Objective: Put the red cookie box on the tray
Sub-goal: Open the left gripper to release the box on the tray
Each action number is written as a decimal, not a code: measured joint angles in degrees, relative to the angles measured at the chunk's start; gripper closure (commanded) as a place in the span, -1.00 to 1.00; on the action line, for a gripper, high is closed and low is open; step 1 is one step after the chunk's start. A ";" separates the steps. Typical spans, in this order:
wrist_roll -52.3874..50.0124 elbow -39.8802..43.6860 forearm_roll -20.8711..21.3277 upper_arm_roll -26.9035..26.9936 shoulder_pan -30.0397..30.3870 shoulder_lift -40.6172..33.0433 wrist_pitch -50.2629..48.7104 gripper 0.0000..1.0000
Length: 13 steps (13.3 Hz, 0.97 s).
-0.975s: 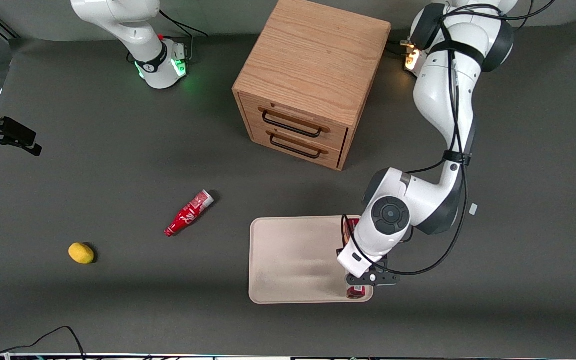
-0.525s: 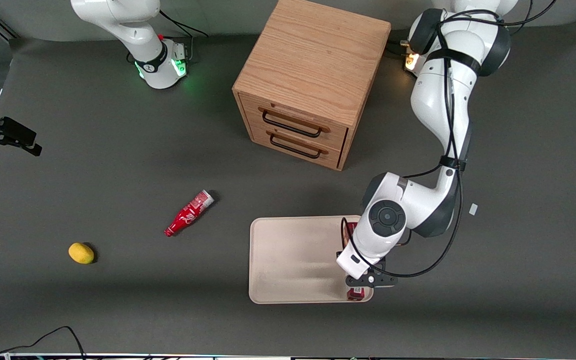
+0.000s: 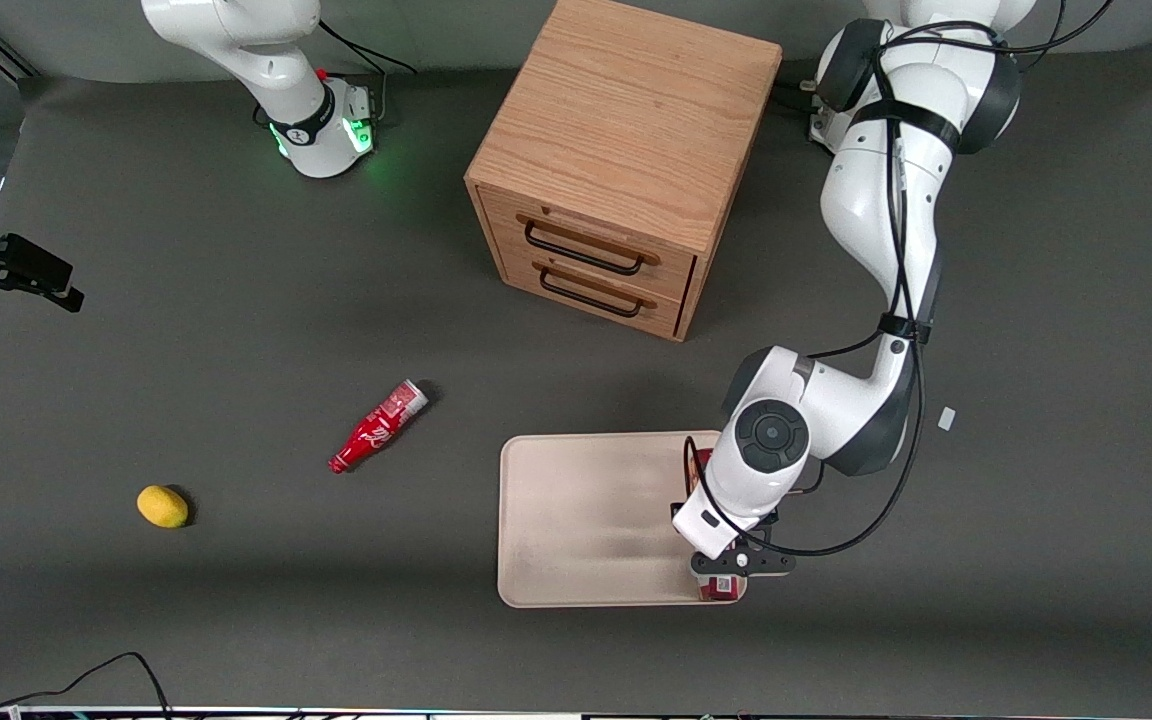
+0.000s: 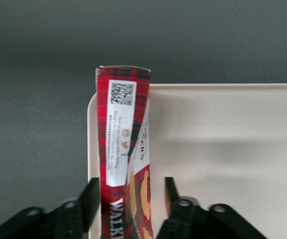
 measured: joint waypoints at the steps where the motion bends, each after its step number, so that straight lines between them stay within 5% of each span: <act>1: 0.00 0.05 0.02 0.02 0.01 0.00 -0.03 -1.00; 6: 0.14 3.05 0.04 0.15 0.46 -1.92 -8.44 -1.00; 13: 10.96 1.17 0.15 0.39 7.53 -17.62 -29.27 -1.00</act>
